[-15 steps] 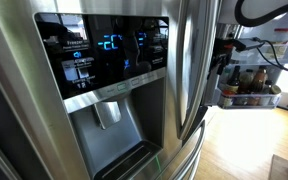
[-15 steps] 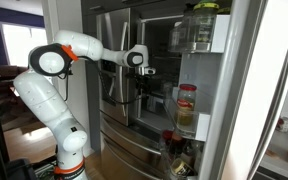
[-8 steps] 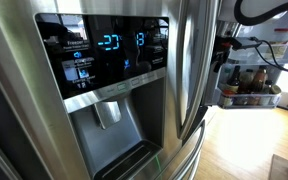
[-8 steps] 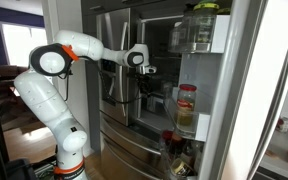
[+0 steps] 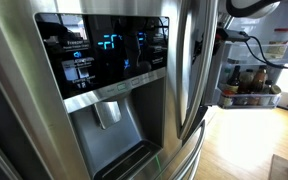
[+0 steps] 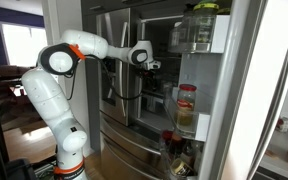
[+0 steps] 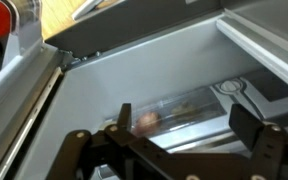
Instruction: Move the white cup to the middle shelf on the fridge door
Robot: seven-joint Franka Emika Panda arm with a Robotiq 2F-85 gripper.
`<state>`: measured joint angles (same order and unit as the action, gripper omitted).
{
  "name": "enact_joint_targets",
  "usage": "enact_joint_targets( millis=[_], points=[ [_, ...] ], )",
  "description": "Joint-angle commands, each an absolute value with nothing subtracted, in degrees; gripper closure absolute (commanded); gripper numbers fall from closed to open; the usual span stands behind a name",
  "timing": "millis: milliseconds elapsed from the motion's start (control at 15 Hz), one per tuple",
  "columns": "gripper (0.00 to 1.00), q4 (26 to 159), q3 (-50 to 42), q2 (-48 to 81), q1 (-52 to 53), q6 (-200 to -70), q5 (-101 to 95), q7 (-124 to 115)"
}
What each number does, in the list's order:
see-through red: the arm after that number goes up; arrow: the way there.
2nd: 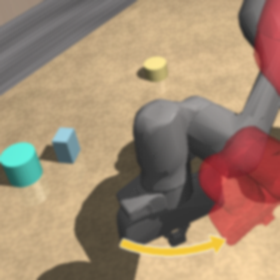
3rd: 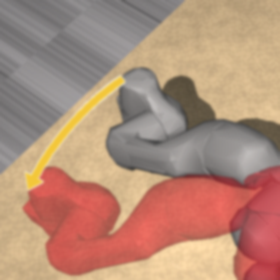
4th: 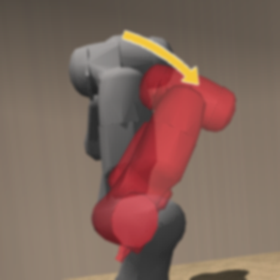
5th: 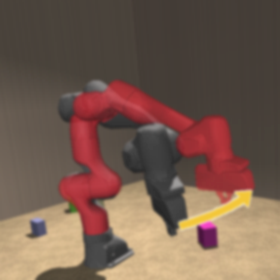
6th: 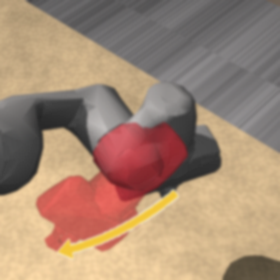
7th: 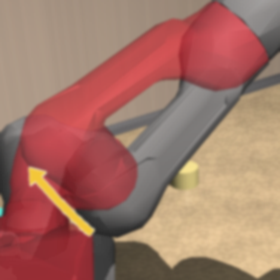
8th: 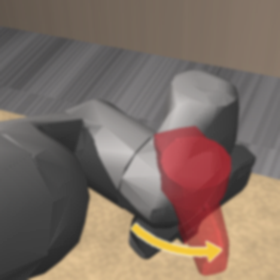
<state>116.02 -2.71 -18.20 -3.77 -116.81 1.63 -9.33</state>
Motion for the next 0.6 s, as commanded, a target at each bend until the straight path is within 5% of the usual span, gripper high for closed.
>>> enact_joint_targets(
  millis=[0,533],
  points=[
    [0.00,105.2,-4.0,-9.7,-4.0,-118.3,6.0,-10.4],
    [0.00,98.5,-3.8,-4.2,-4.0,-120.2,5.6,-10.3]
  ],
)
